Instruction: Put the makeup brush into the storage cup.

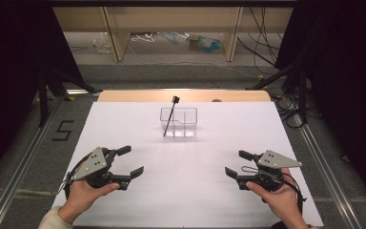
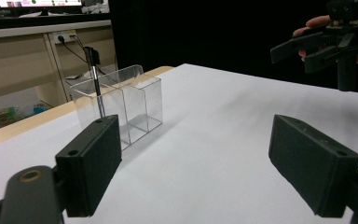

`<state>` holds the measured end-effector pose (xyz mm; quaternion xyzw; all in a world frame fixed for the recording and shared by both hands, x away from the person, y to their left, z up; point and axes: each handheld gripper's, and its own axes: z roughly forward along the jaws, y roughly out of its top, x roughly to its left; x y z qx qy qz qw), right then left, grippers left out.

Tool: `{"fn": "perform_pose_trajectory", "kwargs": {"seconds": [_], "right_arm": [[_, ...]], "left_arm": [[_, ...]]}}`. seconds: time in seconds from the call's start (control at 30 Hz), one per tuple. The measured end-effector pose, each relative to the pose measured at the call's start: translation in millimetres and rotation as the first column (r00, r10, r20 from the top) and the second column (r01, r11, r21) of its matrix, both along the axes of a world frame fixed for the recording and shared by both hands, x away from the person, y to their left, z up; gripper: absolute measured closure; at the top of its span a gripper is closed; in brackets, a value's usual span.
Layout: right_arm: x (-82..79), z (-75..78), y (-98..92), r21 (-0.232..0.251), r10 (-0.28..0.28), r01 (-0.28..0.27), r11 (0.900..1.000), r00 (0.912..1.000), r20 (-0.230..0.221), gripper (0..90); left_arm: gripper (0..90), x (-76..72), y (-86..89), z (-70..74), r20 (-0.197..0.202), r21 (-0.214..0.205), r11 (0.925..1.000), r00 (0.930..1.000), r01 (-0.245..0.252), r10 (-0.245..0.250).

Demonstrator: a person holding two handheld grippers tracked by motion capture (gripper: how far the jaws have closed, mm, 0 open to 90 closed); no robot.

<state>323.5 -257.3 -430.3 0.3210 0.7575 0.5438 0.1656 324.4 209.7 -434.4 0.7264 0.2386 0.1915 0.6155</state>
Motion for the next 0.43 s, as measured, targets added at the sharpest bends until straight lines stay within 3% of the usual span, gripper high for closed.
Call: {"fn": "perform_pose_trajectory", "kwargs": {"seconds": [0.4,0.43], "right_arm": [[3.3,-2.4,-0.2,0.012,0.0,0.0,0.9999,0.9993,0.038,20.2],[2.1,-2.4,0.4,0.022,0.003,-0.003,0.9998,1.0,0.009,20.2]], "left_arm": [[17.7,0.4,-2.2,-2.7,-0.007,0.001,0.9999,0.9999,0.015,-0.015],[17.6,0.6,-2.3,-2.8,-0.004,0.003,0.9998,0.9998,0.018,-0.018]]}}
